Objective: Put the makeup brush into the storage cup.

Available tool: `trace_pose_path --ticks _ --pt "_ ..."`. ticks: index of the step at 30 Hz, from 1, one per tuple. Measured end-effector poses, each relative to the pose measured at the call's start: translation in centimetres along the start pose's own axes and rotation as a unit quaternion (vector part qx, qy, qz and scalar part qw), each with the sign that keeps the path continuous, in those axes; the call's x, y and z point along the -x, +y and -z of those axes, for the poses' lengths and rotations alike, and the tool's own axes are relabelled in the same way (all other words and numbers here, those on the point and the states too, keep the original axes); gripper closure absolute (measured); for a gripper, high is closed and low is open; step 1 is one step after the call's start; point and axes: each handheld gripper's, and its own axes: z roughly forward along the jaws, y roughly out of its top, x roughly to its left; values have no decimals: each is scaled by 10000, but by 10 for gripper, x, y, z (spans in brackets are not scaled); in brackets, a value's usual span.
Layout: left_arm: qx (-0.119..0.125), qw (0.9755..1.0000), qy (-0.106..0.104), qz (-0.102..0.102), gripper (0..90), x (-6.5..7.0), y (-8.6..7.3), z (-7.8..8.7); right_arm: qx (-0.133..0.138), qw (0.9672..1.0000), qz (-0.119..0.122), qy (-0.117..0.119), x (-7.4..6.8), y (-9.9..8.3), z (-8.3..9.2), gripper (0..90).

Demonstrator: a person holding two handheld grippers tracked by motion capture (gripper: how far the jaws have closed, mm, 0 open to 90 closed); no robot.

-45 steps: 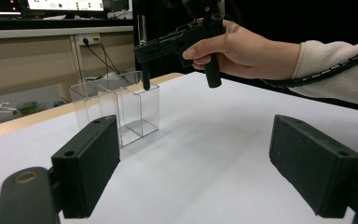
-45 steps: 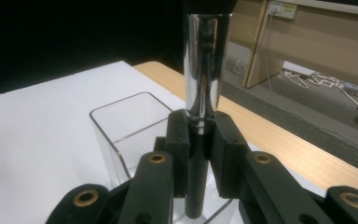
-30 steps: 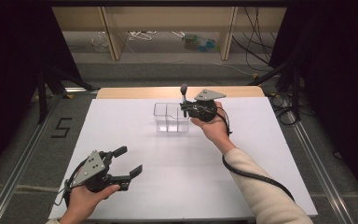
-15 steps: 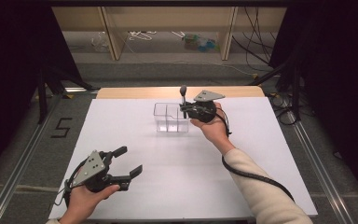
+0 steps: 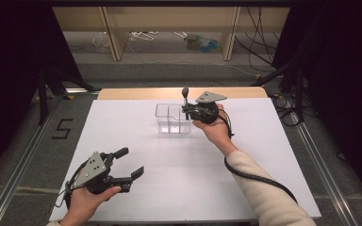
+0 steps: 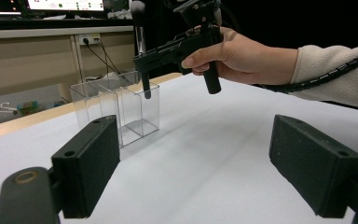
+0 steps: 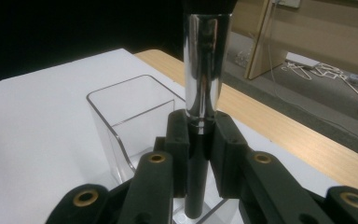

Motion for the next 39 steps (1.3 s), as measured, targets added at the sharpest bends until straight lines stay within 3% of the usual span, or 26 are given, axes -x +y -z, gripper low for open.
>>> trace_pose_path --ticks 39 --pt "8 10000 -4 7 158 0 0 0 -105 9999 -38 0 3 -6 -3 788"
